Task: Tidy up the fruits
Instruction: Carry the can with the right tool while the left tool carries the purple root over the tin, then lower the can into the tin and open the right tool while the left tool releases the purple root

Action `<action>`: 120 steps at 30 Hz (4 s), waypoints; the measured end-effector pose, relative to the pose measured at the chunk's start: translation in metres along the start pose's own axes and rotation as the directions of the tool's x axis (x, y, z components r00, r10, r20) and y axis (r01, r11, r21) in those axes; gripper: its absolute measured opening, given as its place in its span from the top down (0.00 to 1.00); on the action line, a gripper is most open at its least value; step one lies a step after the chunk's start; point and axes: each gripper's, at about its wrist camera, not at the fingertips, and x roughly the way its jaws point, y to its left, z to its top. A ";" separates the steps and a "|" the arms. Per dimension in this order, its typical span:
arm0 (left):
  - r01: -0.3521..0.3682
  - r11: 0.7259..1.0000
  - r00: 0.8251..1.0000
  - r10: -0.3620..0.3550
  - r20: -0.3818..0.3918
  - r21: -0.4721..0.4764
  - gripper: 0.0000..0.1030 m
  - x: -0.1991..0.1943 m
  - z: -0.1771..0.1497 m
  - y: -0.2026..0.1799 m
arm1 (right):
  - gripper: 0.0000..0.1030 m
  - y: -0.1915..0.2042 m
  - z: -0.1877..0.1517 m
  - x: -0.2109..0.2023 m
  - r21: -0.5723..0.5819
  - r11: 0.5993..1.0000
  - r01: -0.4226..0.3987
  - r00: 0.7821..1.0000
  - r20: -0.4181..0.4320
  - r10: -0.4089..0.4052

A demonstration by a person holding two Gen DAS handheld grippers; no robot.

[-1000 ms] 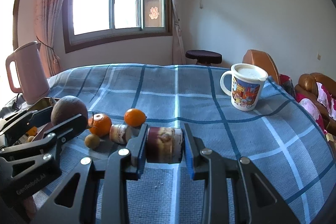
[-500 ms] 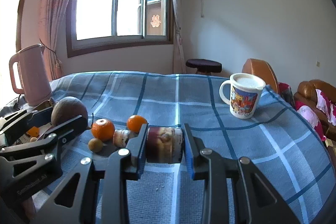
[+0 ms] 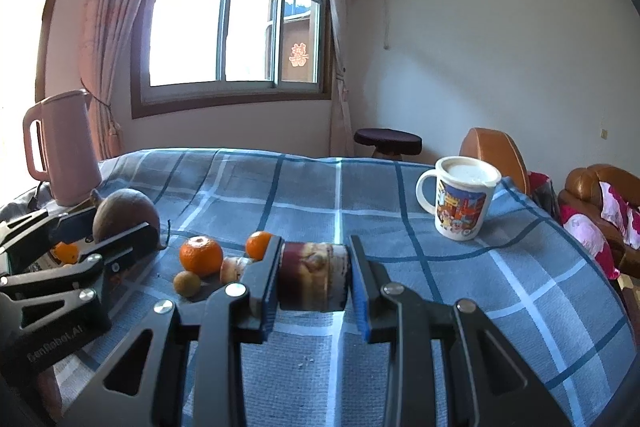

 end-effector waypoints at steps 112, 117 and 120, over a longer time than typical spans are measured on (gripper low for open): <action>-0.263 0.961 0.944 0.239 -0.225 -0.081 0.51 -0.022 -0.032 0.182 | 0.67 0.215 0.008 0.069 -0.197 0.888 -0.415 0.893 -0.274 0.357; -0.264 0.960 0.944 0.239 -0.226 -0.089 0.51 -0.022 -0.032 0.181 | 0.66 0.214 0.007 0.070 -0.189 0.884 -0.427 0.886 -0.284 0.367; -0.264 0.959 0.946 0.237 -0.223 -0.100 0.50 -0.024 -0.032 0.182 | 0.59 0.211 0.007 0.071 -0.172 0.884 -0.434 0.881 -0.287 0.376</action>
